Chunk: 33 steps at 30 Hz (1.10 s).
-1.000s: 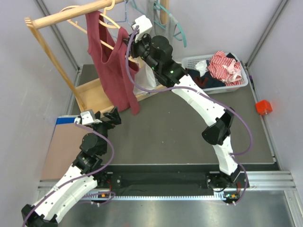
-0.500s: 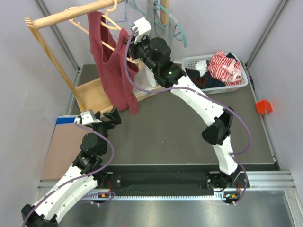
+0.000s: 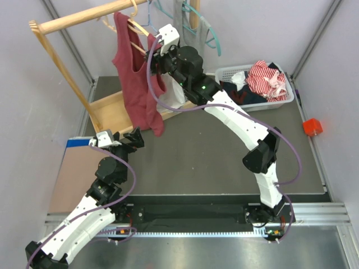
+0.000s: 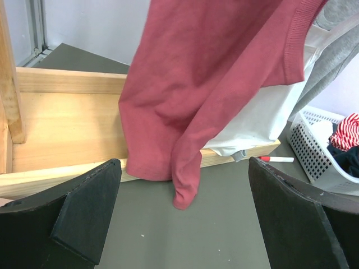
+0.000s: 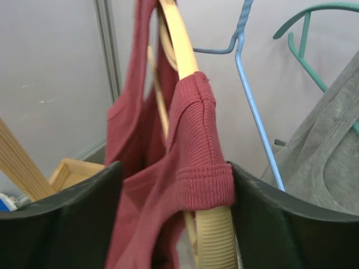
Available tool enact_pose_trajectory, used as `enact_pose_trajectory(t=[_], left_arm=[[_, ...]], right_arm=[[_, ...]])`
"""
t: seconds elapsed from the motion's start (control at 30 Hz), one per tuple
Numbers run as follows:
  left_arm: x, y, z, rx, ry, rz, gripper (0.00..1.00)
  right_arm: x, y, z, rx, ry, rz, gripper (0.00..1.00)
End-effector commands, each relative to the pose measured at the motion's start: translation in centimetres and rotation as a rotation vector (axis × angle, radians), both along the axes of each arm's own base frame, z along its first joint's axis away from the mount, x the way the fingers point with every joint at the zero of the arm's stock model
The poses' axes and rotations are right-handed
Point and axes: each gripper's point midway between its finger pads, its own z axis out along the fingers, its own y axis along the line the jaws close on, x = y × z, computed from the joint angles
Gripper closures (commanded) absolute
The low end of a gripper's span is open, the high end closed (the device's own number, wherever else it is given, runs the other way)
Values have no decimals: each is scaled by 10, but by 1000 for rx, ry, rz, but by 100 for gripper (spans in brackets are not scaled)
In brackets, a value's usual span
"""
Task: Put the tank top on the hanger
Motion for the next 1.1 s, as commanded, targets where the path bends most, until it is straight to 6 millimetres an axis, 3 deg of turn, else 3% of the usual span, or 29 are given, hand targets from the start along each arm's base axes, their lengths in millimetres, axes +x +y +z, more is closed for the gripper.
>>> enact_pose_trajectory(t=[0.0, 0.03, 0.1, 0.13, 0.17, 0.3, 0.4, 0.5, 0.6, 0.63, 0.67, 0.7, 0.73, 0.77, 0.8, 0.87, 0.9, 0.97, 1.0, 1.07], left_arm=[[1, -1, 3, -14, -12, -5, 1], [0, -1, 3, -14, -13, -5, 1], [0, -1, 3, -14, -13, -3, 1], [0, -1, 3, -15, -14, -3, 1], [0, 0, 4, -16, -15, -2, 1], [-1, 0, 4, -16, -14, -1, 1], [-1, 0, 5, -12, -16, -3, 1], [0, -1, 5, -4, -15, -7, 1], [0, -3, 4, 9, -6, -13, 1], [0, -3, 4, 10, -8, -16, 1], [1, -3, 4, 14, -6, -14, 1], [1, -3, 3, 20, 0, -16, 1], [1, -3, 4, 20, -1, -14, 1], [1, -2, 4, 20, -1, -10, 1], [1, -1, 2, 18, 4, -2, 1], [1, 0, 3, 19, 2, 3, 1], [1, -1, 3, 21, 1, -5, 1], [1, 0, 3, 21, 2, 1, 1], [1, 0, 2, 21, 3, 4, 1], [1, 1, 2, 22, 4, 7, 1]], right_arm=[[-38, -33, 70, 68, -102, 15, 15], [-40, -32, 64, 53, -95, 20, 12], [-51, -42, 76, 56, -114, 21, 0], [-52, -43, 68, 38, -101, 16, 0], [-62, -52, 79, 50, -116, 15, 0], [-92, -68, 79, 31, -133, 27, 0], [-120, -82, 60, -7, -124, 30, 0], [-134, -106, 27, -16, -53, -8, 0], [-140, -140, -20, -19, 36, -89, 0], [-137, -149, -58, -56, 96, -125, 0], [-137, -173, -59, 14, 130, -163, 0], [-136, -184, -71, 41, 167, -182, 0], [-141, -200, -97, 41, 209, -186, 0], [-134, -220, -111, 82, 250, -234, 0], [-135, -231, -140, 75, 283, -252, 0], [-142, -264, -147, 138, 289, -310, 0], [-145, -275, -173, 122, 326, -341, 0], [-155, -300, -170, 193, 310, -385, 0], [-159, -309, -193, 171, 345, -418, 0], [-169, -324, -190, 222, 322, -441, 0]])
